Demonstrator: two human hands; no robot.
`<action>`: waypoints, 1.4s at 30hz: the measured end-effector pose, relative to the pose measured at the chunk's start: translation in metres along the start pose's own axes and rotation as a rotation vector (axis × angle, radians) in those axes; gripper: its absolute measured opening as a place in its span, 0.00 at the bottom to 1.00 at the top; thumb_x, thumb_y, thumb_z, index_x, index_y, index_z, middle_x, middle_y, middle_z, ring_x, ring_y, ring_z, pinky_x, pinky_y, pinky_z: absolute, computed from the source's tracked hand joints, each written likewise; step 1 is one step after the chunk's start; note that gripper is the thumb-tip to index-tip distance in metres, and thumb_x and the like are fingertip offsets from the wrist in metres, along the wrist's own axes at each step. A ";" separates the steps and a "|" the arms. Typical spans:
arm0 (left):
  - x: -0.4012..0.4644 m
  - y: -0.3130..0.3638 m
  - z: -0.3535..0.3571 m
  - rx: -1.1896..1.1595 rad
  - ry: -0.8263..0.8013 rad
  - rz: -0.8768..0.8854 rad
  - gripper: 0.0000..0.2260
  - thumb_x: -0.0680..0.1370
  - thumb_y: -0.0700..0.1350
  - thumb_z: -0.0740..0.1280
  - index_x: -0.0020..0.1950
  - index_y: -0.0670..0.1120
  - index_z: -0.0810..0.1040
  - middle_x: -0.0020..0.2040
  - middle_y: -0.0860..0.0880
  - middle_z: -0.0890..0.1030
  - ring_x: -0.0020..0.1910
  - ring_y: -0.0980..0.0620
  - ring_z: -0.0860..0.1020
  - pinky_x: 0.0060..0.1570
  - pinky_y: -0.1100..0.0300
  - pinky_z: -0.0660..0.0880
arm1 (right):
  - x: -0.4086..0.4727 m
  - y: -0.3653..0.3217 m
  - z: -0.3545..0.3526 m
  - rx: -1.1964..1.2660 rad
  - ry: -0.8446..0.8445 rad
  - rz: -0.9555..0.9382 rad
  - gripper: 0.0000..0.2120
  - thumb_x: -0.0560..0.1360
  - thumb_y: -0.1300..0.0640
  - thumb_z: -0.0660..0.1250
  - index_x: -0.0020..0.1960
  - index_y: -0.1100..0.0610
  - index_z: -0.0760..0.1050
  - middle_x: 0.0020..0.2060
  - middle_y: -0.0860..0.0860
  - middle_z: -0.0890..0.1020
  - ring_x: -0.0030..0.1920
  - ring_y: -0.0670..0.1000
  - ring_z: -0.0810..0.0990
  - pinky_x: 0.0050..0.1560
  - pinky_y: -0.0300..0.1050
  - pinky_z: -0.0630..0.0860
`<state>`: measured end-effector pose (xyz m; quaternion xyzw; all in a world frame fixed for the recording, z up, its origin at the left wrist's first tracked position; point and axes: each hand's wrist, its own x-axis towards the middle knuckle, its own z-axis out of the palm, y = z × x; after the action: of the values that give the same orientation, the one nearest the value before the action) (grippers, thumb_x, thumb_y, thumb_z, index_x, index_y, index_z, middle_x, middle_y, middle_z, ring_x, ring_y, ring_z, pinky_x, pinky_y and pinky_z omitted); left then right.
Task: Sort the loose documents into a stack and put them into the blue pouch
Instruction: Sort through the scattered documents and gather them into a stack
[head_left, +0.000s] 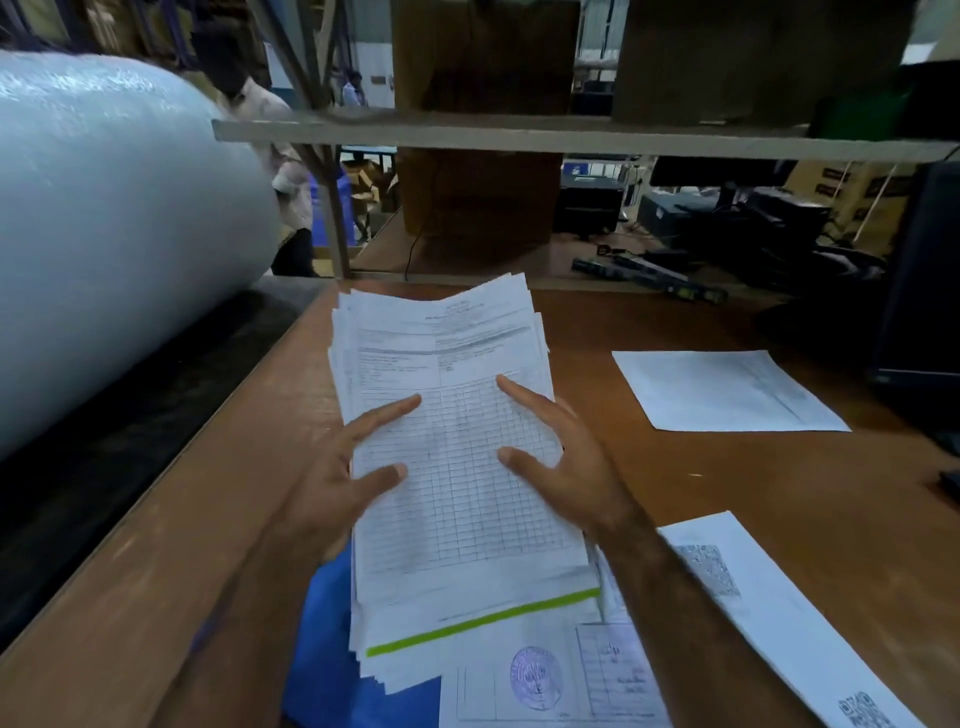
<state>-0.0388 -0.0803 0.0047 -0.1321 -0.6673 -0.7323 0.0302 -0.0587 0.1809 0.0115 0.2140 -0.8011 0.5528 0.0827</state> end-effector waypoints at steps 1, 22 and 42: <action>0.000 0.003 0.002 0.076 0.011 0.039 0.27 0.78 0.26 0.66 0.69 0.53 0.80 0.71 0.53 0.77 0.71 0.49 0.75 0.69 0.41 0.73 | -0.001 -0.002 -0.001 -0.060 0.050 -0.041 0.28 0.78 0.58 0.74 0.75 0.43 0.71 0.69 0.37 0.74 0.68 0.33 0.71 0.62 0.26 0.70; -0.003 0.024 0.016 0.284 -0.039 0.157 0.24 0.79 0.36 0.68 0.73 0.56 0.76 0.74 0.60 0.73 0.75 0.56 0.69 0.75 0.46 0.67 | -0.006 -0.007 -0.020 -0.155 -0.009 -0.109 0.33 0.77 0.57 0.75 0.76 0.38 0.65 0.69 0.31 0.70 0.69 0.35 0.70 0.64 0.30 0.73; 0.009 -0.045 -0.009 0.063 0.138 -0.222 0.24 0.77 0.28 0.67 0.67 0.50 0.81 0.63 0.61 0.81 0.59 0.60 0.79 0.52 0.61 0.76 | 0.009 0.122 -0.110 -1.004 0.016 0.537 0.37 0.79 0.29 0.51 0.80 0.51 0.60 0.77 0.54 0.68 0.77 0.59 0.65 0.75 0.62 0.58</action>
<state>-0.0585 -0.0835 -0.0374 -0.0056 -0.6970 -0.7170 -0.0010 -0.1314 0.3161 -0.0476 -0.0671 -0.9912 0.1077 0.0368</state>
